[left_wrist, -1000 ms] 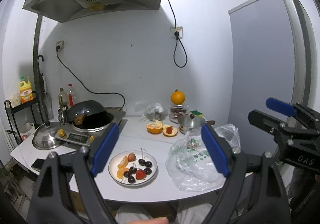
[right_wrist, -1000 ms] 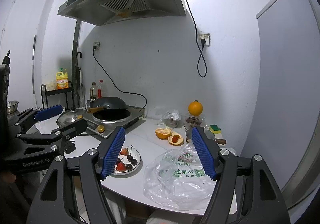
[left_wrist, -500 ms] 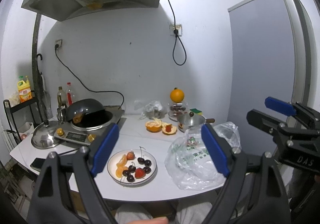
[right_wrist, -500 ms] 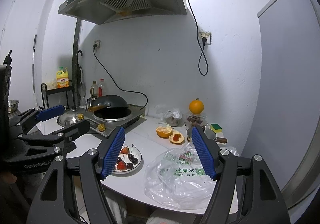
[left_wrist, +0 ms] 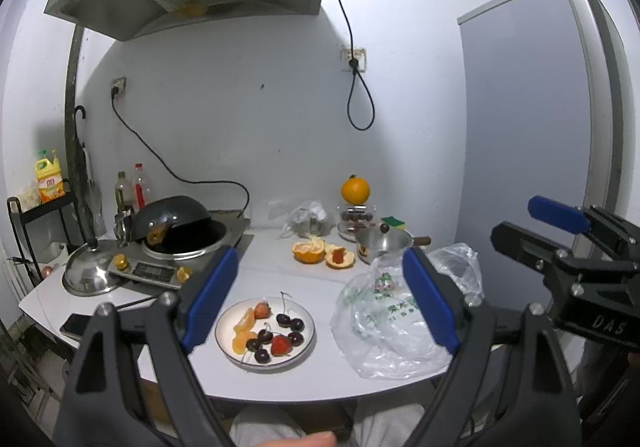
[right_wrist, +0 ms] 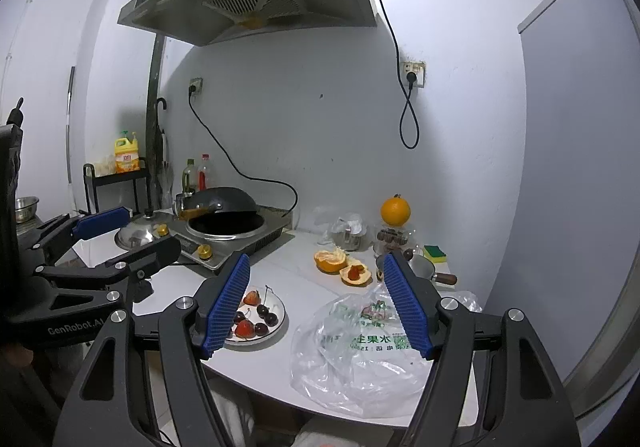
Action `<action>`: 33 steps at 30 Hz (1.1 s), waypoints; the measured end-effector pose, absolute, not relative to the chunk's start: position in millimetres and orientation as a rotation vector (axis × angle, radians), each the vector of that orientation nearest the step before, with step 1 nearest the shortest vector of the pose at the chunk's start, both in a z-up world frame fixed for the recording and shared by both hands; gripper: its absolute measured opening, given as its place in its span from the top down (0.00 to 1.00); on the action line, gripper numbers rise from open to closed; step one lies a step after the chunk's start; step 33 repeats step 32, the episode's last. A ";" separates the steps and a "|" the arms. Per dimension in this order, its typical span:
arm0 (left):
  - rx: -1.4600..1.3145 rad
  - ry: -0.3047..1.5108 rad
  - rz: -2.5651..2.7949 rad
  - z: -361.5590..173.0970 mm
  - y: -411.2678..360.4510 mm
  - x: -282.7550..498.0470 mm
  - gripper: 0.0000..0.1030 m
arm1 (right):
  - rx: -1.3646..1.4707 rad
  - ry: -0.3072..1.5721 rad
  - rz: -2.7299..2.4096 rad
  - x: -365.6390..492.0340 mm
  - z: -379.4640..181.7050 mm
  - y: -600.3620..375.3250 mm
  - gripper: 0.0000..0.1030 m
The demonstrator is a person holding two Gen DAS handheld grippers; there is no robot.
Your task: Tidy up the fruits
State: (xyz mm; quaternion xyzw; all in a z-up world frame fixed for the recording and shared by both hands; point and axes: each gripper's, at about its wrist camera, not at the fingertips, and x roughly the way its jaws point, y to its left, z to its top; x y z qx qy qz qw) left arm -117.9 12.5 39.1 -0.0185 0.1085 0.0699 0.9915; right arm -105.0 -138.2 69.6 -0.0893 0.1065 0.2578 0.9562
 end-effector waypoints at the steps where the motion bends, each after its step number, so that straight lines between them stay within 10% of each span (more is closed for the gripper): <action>1: -0.038 0.218 0.140 38.6 12.6 -117.6 0.17 | -0.182 0.217 0.523 -104.7 69.9 -137.4 0.30; 33: -0.049 0.215 0.133 33.1 11.8 -114.1 0.17 | -0.178 0.220 0.493 -101.0 69.8 -149.4 0.30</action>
